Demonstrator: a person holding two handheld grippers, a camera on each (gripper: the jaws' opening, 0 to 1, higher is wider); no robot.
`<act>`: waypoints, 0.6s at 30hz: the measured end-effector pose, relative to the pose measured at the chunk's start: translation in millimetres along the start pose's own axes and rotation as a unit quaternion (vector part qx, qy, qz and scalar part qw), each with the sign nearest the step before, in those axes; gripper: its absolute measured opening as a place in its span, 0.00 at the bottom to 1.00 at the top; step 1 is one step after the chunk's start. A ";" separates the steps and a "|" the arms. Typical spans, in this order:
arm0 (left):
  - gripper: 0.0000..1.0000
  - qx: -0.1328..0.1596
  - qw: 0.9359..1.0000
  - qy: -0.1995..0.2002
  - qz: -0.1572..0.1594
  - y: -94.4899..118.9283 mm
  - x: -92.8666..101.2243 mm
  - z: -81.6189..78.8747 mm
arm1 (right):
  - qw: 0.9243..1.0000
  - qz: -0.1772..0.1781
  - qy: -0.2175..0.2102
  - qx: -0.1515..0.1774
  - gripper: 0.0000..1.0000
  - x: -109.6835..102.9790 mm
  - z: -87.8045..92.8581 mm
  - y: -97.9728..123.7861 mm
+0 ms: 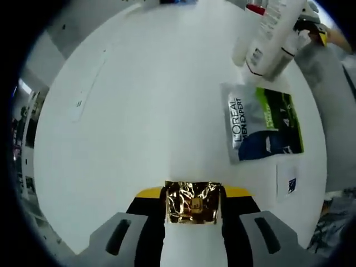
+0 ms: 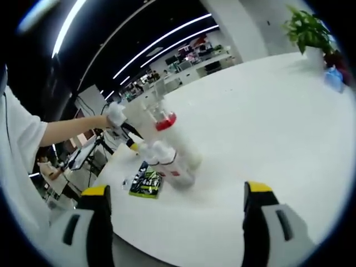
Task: Arrange the skincare products in the storage area until every visible bottle or jar stands upright without overlapping.
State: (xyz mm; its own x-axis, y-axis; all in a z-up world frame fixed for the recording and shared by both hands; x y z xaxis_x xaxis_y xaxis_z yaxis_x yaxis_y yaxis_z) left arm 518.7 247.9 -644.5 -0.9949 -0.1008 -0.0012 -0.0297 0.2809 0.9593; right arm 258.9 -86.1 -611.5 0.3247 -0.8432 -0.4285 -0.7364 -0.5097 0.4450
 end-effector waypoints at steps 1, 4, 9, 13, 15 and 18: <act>0.36 -0.004 1.000 -0.002 -0.001 2.1 3.2 0.2 | 1.000 -0.001 0.001 0.001 0.99 -0.7 -0.8 -0.4; 0.36 -0.010 1.000 -0.011 0.002 6.4 12.4 0.2 | 1.000 -0.004 0.004 0.002 0.99 -2.3 -2.0 -0.9; 0.36 -0.011 1.000 -0.008 0.007 11.7 24.8 0.5 | 1.000 -0.006 0.005 0.003 0.99 -3.5 -2.6 0.2; 0.36 -0.014 1.000 0.006 0.014 15.8 35.5 1.5 | 1.000 -0.007 0.006 0.003 0.99 -3.6 -3.2 1.5; 0.36 -0.017 1.000 0.011 0.013 17.8 40.1 1.8 | 1.000 -0.007 0.007 0.004 0.99 -3.3 -3.5 1.7; 0.36 -0.020 1.000 0.014 0.007 19.9 44.4 2.3 | 1.000 -0.008 0.007 0.004 0.99 -3.5 -4.1 1.8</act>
Point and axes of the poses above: the point that each gripper's makers call its tool centre point, and the gripper's own axes: y roughly backward along the fingers, x roughly to its right, z roughly out of its underside, the point moved 9 cm from there along y, roughly backward along the fingers, and after that the axes turned 2 degrees about y, right-handed, at the moved point
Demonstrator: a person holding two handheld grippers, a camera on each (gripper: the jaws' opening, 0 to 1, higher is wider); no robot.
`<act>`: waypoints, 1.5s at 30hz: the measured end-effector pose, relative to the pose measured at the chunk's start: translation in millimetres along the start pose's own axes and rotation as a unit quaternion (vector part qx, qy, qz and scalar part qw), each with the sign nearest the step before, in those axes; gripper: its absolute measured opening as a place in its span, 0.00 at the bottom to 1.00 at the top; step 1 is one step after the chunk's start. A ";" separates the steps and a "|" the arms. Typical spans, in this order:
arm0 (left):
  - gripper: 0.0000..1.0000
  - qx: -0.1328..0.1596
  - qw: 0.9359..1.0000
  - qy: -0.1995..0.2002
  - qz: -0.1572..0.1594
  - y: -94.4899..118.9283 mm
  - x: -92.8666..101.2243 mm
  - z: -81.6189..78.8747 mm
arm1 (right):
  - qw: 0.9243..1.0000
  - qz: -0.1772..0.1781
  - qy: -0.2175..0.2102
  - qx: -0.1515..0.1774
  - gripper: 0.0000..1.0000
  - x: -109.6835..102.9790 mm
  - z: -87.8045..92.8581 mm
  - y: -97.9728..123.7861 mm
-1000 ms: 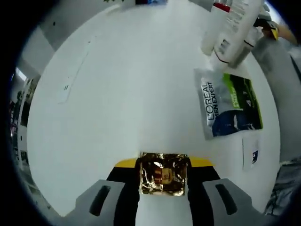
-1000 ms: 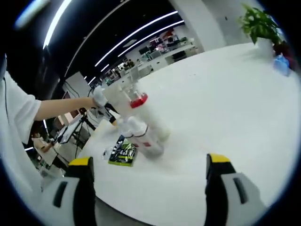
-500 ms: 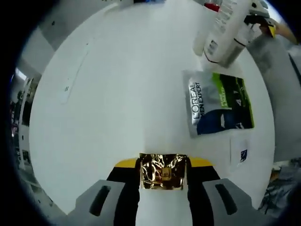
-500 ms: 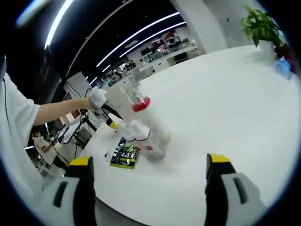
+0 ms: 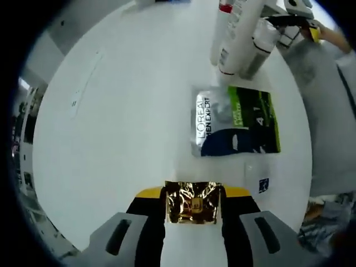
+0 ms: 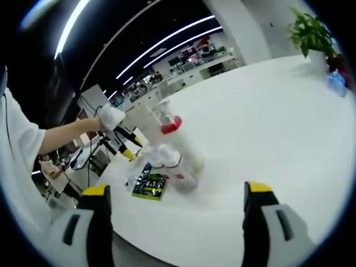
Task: Arrange the skincare products in the storage area until every visible bottle or jar stands upright without overlapping.
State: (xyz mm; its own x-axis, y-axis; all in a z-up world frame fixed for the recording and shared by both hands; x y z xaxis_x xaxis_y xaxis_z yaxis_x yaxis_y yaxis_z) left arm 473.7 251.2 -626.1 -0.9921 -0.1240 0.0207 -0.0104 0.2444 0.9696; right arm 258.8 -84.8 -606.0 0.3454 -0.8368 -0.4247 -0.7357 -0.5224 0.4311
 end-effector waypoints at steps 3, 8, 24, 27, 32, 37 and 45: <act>0.36 -0.005 1.000 0.007 -0.003 0.4 4.8 1.4 | 1.000 -0.001 0.001 0.000 0.99 -0.6 -0.2 -0.1; 0.36 -0.007 1.000 0.017 -0.001 0.3 12.5 0.6 | 1.000 -0.001 0.000 0.000 0.99 -0.4 0.1 0.4; 0.36 -0.004 1.000 0.030 0.003 -27.3 23.2 -7.7 | 1.000 0.002 0.000 -0.001 0.99 -0.2 1.9 3.1; 0.36 0.001 0.999 0.036 0.001 -31.0 21.9 -10.6 | 1.000 0.002 0.000 0.000 0.99 0.2 1.9 3.6; 0.36 -0.006 0.999 0.032 0.004 -37.0 22.1 -10.3 | 1.000 0.003 0.001 0.000 0.99 0.3 2.6 3.2; 0.36 -0.009 0.999 0.034 0.006 -40.0 21.8 -8.1 | 1.000 0.002 0.002 0.001 0.99 -1.1 2.3 3.0; 0.36 -0.007 1.000 0.021 0.004 -41.6 20.6 -5.9 | 1.000 -0.001 0.004 0.000 0.99 -3.2 1.7 2.7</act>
Point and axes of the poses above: the point that each gripper's makers call its tool centre point, and the gripper's own axes: y roughly backward along the fingers, x roughly to its right, z roughly out of its underside, the point moved 9 cm from there along y, roughly backward along the fingers, and after that the axes turned 2 degrees about y, right-handed, at the moved point
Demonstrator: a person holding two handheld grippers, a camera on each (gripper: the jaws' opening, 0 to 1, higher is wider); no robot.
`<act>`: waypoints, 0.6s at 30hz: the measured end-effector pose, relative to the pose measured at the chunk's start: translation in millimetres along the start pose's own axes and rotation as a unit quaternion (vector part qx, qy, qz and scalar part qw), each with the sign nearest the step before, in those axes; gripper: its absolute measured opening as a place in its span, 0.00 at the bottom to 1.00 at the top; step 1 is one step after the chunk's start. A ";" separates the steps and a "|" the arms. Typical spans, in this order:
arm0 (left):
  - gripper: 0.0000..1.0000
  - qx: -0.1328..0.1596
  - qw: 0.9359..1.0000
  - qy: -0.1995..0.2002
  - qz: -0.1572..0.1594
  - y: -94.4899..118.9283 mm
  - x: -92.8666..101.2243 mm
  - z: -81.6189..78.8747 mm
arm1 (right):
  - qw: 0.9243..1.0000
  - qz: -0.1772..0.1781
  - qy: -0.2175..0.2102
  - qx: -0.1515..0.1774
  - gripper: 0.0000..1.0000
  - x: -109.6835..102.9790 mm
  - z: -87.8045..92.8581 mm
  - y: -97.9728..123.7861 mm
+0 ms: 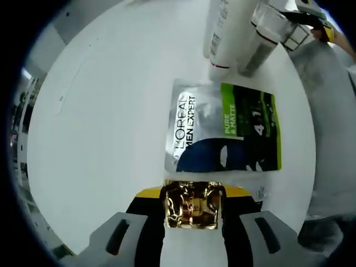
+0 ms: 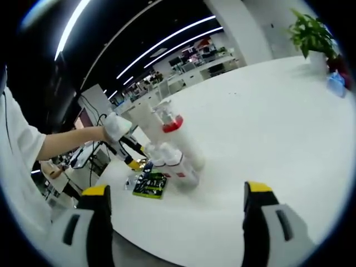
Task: Arrange the skincare products in the storage area until every visible bottle or jar stands upright without overlapping.
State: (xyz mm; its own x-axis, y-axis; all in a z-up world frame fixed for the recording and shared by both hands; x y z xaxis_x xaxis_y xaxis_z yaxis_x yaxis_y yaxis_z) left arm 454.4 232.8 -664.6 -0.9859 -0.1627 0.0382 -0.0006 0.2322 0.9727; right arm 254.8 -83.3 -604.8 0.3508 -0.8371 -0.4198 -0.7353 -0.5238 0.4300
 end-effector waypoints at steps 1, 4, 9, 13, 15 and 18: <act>0.37 0.000 1.000 -0.002 -0.001 -0.2 0.4 0.2 | 1.000 0.000 0.000 0.000 0.99 -0.1 -0.2 0.0; 0.37 0.003 1.000 0.004 0.000 -0.5 1.1 0.3 | 1.000 -0.001 0.002 0.001 0.99 -0.8 -1.5 0.5; 0.39 0.008 1.000 0.008 -0.002 2.1 3.8 0.0 | 1.000 -0.001 0.003 0.003 0.99 -0.9 -2.7 2.6; 0.41 0.014 1.000 0.014 -0.010 9.1 5.2 -0.1 | 1.000 -0.003 0.008 0.005 0.99 -3.3 -4.7 4.9; 0.42 0.019 1.000 0.017 -0.014 13.7 6.8 -0.1 | 1.000 -0.004 0.010 0.006 0.99 -4.7 -5.6 5.7; 0.45 0.027 0.999 0.024 -0.021 20.4 9.6 0.5 | 1.000 -0.006 0.018 0.008 0.99 -6.8 -6.9 6.6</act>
Point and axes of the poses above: the point that each gripper's makers call its tool centre point, and the gripper's own axes: y roughly backward along the fingers, x roughly to its right, z roughly out of its underside, the point moved 9 cm from there along y, roughly backward along the fingers, and after that the axes turned 2 degrees about y, right-handed, at the moved point
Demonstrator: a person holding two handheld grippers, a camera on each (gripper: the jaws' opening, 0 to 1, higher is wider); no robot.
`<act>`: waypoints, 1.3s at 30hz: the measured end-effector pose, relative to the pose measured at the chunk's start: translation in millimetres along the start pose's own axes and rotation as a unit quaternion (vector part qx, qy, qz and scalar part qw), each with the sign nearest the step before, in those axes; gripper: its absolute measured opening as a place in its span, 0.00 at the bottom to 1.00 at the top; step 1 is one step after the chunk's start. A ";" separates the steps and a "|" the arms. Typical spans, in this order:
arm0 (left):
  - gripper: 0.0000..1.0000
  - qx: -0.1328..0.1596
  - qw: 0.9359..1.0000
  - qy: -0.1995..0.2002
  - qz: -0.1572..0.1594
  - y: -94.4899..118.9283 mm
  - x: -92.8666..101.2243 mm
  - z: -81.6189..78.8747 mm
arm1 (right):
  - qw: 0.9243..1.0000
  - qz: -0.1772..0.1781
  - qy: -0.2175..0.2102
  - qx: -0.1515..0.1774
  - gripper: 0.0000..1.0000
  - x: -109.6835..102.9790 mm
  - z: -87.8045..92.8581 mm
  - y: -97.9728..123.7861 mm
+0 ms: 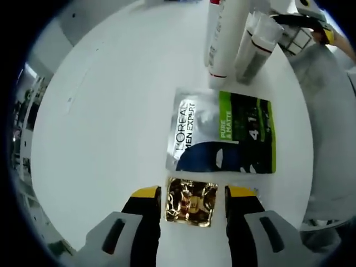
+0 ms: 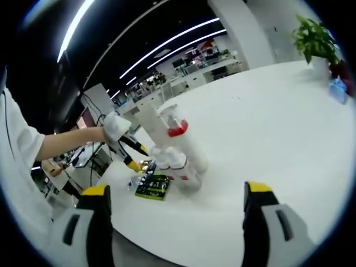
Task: Arrange the skincare products in the storage area until every visible bottle or jar stands upright without overlapping.
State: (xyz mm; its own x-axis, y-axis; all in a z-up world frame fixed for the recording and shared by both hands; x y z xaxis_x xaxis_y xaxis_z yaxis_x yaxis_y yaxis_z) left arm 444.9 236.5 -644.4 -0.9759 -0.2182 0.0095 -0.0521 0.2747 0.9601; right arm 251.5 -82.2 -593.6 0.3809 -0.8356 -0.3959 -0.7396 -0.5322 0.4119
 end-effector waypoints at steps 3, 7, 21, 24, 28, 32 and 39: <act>0.48 0.019 1.000 0.019 -0.006 8.0 4.5 0.8 | 1.000 -0.002 0.004 0.001 0.99 -1.2 -0.8 0.6; 0.47 0.027 0.999 0.029 -0.009 17.7 12.9 4.4 | 1.000 -0.006 0.015 0.003 0.99 -3.2 -3.8 1.9; 0.69 0.136 0.981 0.127 -0.057 54.9 59.1 18.4 | 0.998 -0.022 0.064 -0.004 0.99 -12.6 -10.0 9.6; 0.74 0.159 0.973 0.152 -0.068 60.7 73.6 25.2 | 0.997 -0.023 0.074 -0.001 0.99 -12.0 -12.8 11.5; 0.84 0.187 0.958 0.197 -0.090 66.9 89.2 35.8 | 0.997 -0.023 0.080 0.002 0.99 -8.7 -16.5 14.8; 0.88 0.218 0.939 0.244 -0.107 73.0 106.9 47.2 | 0.996 -0.023 0.090 0.005 0.99 -6.9 -22.2 18.0; 0.94 0.257 0.908 0.300 -0.138 84.2 134.4 61.3 | 0.994 -0.033 0.100 0.010 0.99 -9.2 -27.0 20.3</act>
State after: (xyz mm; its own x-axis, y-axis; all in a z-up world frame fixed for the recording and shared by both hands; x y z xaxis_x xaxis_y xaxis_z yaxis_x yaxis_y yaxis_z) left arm 296.3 287.8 -579.4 -0.6277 -0.7736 0.0868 -0.5196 0.4994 0.6932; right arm 248.0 -88.9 -559.4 0.5309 -0.8101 -0.2488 -0.7192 -0.5860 0.3732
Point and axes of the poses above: the point that each gripper's makers call its tool centre point, and the gripper's own axes: y roughly backward along the fingers, x roughly to its right, z roughly out of its underside, the point moved 9 cm from there along y, roughly backward along the fingers, and after that the axes turned 2 degrees about y, right-handed, at the moved point
